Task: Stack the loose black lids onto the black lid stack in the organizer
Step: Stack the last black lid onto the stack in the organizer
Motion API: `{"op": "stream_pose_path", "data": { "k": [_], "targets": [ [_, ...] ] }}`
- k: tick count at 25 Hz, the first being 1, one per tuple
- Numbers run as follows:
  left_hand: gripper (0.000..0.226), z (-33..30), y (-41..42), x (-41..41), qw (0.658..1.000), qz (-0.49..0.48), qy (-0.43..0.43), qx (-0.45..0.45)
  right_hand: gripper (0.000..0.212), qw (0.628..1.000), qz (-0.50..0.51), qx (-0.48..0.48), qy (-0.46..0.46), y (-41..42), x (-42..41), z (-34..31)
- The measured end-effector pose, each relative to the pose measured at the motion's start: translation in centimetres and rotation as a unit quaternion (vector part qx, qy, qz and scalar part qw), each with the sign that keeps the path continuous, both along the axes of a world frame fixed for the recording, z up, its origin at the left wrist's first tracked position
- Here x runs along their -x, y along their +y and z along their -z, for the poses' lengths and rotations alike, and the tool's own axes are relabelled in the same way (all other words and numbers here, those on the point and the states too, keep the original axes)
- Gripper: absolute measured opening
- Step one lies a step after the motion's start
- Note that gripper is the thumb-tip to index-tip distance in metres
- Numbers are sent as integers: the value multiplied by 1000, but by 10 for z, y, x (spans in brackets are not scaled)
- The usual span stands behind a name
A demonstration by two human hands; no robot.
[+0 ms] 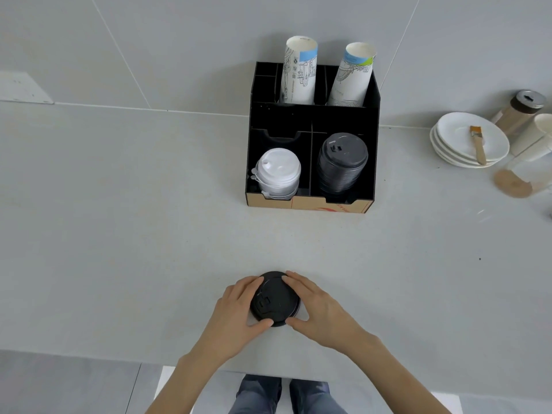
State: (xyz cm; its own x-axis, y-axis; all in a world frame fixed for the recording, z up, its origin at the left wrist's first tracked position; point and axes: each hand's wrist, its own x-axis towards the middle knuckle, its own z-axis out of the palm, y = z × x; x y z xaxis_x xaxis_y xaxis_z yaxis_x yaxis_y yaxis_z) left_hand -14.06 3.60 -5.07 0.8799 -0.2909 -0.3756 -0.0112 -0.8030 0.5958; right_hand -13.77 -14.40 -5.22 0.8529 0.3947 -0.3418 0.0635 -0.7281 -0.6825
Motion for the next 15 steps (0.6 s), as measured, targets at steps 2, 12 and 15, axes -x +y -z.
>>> {"op": "stream_pose_path", "data": {
  "k": [2,12,15],
  "targets": [
    [93,1,0,1,1000,1,-8,-7,64,1000,9,-1,-7,2,2,2],
    [72,-4,-8,-2,999,8,-31,22,60,998,40,-18,-43,-5,4,-6],
    [67,-9,-11,-10,997,-8,-40,60,58,996,60,-33,-62,-11,-1,-14]
  ]
}}
